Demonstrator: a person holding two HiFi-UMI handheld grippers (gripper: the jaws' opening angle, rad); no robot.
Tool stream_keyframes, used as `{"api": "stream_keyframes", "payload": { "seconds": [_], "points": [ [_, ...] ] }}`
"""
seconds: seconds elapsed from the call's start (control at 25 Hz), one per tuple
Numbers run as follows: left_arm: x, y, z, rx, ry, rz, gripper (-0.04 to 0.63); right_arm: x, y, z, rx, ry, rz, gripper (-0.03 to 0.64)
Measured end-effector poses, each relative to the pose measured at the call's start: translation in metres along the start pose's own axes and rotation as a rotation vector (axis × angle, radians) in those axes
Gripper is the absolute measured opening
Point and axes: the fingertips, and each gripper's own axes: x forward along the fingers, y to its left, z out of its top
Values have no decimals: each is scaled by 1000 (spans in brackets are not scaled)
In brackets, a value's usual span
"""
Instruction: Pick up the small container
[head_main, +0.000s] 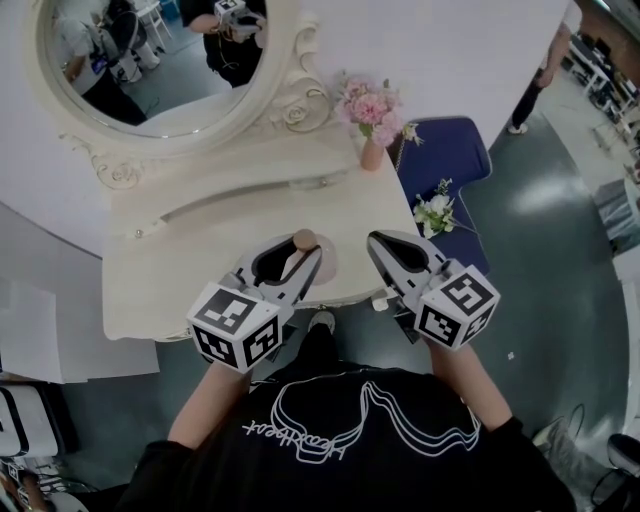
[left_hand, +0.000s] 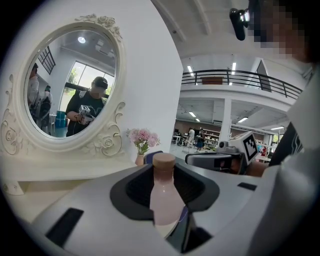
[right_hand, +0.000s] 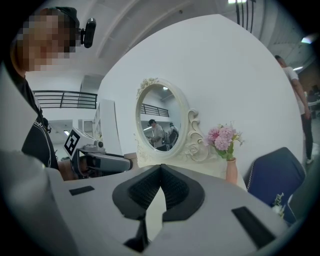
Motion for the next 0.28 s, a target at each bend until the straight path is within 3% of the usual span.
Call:
{"api": "stream_keyframes", "payload": {
  "seconds": [0.28],
  "points": [
    [-1,0,1,0,-2,-5,129,-1,1,0,-3,3,-9,6]
  ]
}}
